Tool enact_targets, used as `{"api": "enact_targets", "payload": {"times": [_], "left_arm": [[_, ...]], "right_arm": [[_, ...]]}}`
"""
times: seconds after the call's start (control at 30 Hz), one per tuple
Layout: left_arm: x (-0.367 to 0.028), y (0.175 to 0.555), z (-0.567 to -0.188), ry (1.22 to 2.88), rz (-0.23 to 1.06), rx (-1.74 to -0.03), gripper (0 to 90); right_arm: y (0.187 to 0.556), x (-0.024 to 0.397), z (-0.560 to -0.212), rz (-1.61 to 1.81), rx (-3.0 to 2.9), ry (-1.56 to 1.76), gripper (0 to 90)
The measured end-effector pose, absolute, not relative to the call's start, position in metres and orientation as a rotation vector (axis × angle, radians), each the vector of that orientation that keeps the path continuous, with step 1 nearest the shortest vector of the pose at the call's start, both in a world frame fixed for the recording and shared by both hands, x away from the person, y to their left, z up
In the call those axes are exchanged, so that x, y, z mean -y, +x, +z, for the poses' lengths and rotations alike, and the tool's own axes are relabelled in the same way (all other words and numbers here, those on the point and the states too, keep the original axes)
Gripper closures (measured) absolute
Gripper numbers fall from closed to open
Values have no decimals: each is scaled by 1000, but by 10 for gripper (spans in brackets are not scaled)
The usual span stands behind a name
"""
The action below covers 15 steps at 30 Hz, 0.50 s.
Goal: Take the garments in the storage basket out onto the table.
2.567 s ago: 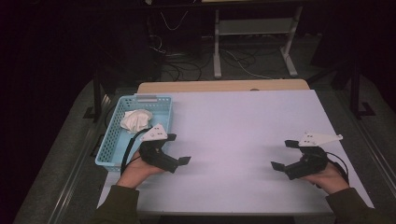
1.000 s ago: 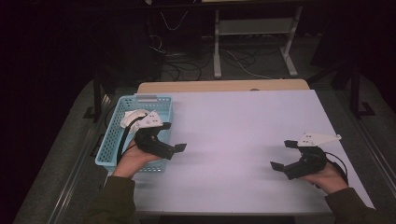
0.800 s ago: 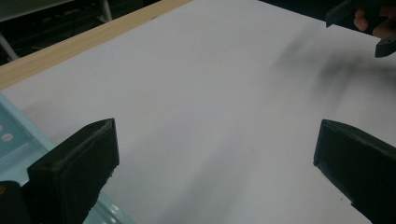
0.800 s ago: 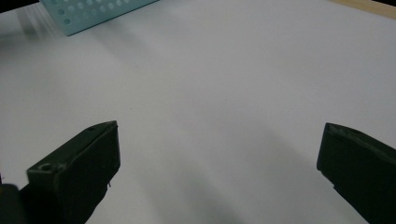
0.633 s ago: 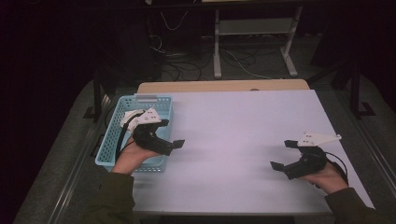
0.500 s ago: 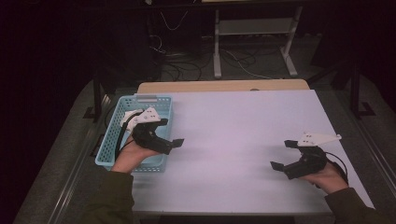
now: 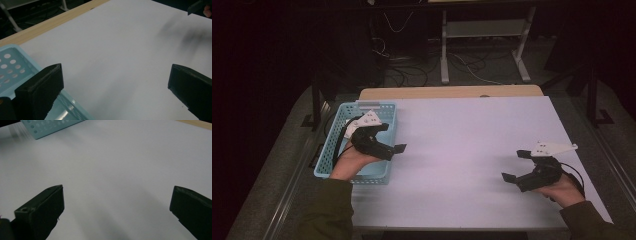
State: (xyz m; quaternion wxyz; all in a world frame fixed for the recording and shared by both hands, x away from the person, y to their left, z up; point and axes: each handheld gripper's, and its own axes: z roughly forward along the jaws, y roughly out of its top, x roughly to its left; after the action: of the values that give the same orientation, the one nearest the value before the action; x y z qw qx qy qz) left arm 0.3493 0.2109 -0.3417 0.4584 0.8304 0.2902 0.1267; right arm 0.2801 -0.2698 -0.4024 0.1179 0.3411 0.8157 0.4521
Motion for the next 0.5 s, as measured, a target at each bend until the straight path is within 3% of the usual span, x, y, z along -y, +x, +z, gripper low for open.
{"api": "enact_targets", "payload": {"times": [0.5], "left_arm": [[-220,358,-338,2064,341,-741,0]], "right_arm": [[280,270,-402,1321,-2386,1000,0]]}}
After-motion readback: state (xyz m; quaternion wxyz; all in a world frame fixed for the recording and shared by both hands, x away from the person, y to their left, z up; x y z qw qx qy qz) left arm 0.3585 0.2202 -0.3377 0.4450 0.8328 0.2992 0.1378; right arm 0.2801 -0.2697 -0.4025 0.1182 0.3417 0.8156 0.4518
